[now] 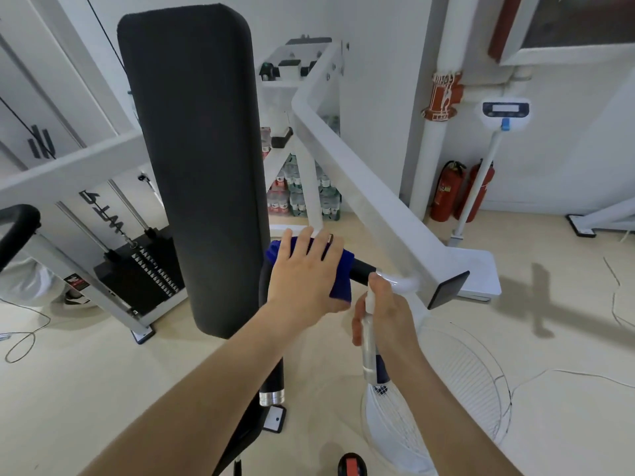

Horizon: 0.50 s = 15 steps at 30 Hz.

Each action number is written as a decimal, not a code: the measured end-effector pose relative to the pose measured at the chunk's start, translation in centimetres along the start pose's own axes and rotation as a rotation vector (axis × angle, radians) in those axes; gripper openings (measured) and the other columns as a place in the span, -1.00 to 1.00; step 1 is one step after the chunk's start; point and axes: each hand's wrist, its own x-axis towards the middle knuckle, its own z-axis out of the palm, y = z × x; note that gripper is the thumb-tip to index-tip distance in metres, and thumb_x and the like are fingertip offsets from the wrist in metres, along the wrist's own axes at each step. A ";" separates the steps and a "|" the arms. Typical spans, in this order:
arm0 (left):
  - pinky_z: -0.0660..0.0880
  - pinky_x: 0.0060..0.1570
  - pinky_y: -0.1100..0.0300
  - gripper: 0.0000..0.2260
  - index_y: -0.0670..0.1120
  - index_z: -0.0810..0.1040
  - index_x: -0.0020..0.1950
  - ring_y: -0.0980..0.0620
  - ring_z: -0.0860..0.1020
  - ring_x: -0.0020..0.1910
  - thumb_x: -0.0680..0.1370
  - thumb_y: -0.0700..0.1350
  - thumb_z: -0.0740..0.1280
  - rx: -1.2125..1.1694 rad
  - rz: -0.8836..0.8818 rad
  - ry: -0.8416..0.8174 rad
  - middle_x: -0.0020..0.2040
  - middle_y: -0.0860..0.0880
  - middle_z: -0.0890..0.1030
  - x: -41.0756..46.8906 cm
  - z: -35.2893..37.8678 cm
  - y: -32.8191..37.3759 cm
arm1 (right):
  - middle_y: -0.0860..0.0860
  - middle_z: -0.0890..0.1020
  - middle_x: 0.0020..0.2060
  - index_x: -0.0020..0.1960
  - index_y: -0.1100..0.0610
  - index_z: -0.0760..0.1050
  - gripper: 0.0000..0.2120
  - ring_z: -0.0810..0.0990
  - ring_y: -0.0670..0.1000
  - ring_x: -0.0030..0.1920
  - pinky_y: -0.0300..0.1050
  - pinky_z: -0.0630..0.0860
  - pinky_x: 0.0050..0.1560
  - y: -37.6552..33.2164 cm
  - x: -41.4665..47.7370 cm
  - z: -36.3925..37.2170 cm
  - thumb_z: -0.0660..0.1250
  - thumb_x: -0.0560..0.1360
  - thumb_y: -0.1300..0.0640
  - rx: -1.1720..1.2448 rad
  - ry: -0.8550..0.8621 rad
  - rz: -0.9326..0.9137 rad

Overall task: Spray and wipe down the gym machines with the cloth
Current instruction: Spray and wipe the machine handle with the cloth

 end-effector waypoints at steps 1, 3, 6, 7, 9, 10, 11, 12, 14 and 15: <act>0.14 0.39 -0.14 -0.25 -0.01 0.34 0.38 -0.13 0.36 0.32 0.31 0.34 0.39 0.030 0.009 0.009 0.31 -0.03 0.44 0.3 0.7 0.0 | 0.13 0.47 -0.57 -0.43 0.21 0.39 -0.46 0.43 0.09 -0.53 -0.14 0.44 -0.45 -0.1 0.1 -0.2 0.09 0.62 -0.08 -0.014 -0.001 -0.003; 0.28 0.22 -0.06 -0.47 -0.01 0.42 0.23 -0.09 0.47 0.12 0.38 0.23 0.40 0.083 0.051 0.034 0.14 -0.02 0.54 1.6 0.9 0.5 | 0.12 0.46 -0.60 -0.42 0.23 0.38 -0.46 0.43 0.07 -0.55 -0.23 0.41 -0.52 -0.2 0.3 -0.6 0.07 0.62 -0.07 -0.044 0.011 0.000; 0.32 -0.26 0.11 -0.84 -0.03 0.43 -0.03 -0.01 0.46 -0.30 0.51 0.02 0.30 0.142 0.256 -0.014 -0.21 0.03 0.55 4.3 -0.2 1.7 | 0.10 0.45 -0.61 -0.43 0.23 0.39 -0.46 0.43 0.07 -0.56 -0.23 0.40 -0.52 -0.5 0.6 -0.8 0.06 0.62 -0.05 -0.026 0.018 0.018; 0.28 -0.36 0.14 -0.89 -0.04 0.41 -0.06 0.01 0.40 -0.39 0.53 -0.02 0.26 0.129 0.314 -0.044 -0.30 0.05 0.50 5.0 -0.4 1.9 | 0.10 0.45 -0.60 -0.45 0.21 0.40 -0.45 0.42 0.08 -0.55 -0.19 0.40 -0.48 -0.7 0.7 -0.9 0.07 0.61 -0.05 0.000 0.004 0.027; 0.23 -0.45 0.18 -0.89 -0.02 0.36 -0.09 0.02 0.37 -0.42 0.53 -0.01 0.23 0.096 0.377 -0.107 -0.36 0.06 0.42 5.5 -0.6 1.8 | 0.09 0.44 -0.60 -0.55 0.12 0.43 -0.41 0.41 0.07 -0.55 -0.12 0.39 -0.40 -0.8 0.8 -0.8 0.09 0.60 -0.05 0.071 -0.032 0.056; 0.25 -0.45 0.18 -0.87 0.00 0.33 -0.09 0.01 0.41 -0.39 0.52 0.02 0.23 0.081 0.394 -0.132 -0.35 0.06 0.41 5.5 -0.7 1.6 | 0.08 0.44 -0.60 -0.59 0.08 0.42 -0.40 0.40 0.06 -0.56 -0.11 0.38 -0.37 -0.9 0.9 -0.8 0.09 0.59 -0.06 0.084 -0.052 0.061; 0.31 -0.41 0.17 -0.84 0.02 0.32 -0.09 0.00 0.44 -0.35 0.51 0.07 0.24 0.063 0.400 -0.149 -0.35 0.06 0.42 5.6 -0.8 1.2 | 0.09 0.45 -0.59 -0.61 0.06 0.42 -0.40 0.40 0.06 -0.56 -0.09 0.38 -0.35 -0.8 0.9 -0.7 0.09 0.58 -0.07 0.076 -0.070 0.050; 0.36 -0.37 0.15 -0.82 0.04 0.33 -0.08 0.00 0.47 -0.33 0.50 0.11 0.25 0.042 0.383 -0.169 -0.34 0.07 0.43 5.6 -1.0 0.5 | 0.10 0.45 -0.57 -0.61 0.05 0.42 -0.40 0.40 0.07 -0.56 -0.08 0.38 -0.34 -0.8 1.0 -0.5 0.09 0.58 -0.08 0.062 -0.084 0.033; 0.43 -0.30 0.14 -0.77 0.04 0.41 -0.01 0.02 0.52 -0.28 0.47 0.15 0.29 0.001 0.287 -0.217 -0.30 0.08 0.49 5.0 -1.6 -1.7 | 0.15 0.46 -0.52 -0.60 0.04 0.43 -0.39 0.40 0.09 -0.56 -0.07 0.38 -0.34 -0.9 0.8 0.0 0.09 0.59 -0.06 0.054 -0.108 0.025; 0.45 -0.29 0.13 -0.75 0.05 0.45 0.03 0.03 0.54 -0.25 0.47 0.15 0.30 -0.042 0.225 -0.224 -0.25 0.08 0.54 5.0 -1.7 -2.5 | 0.16 0.47 -0.50 -0.60 0.04 0.43 -0.39 0.40 0.09 -0.56 -0.08 0.38 -0.36 -0.9 0.8 -0.1 0.10 0.60 -0.07 0.052 -0.102 0.031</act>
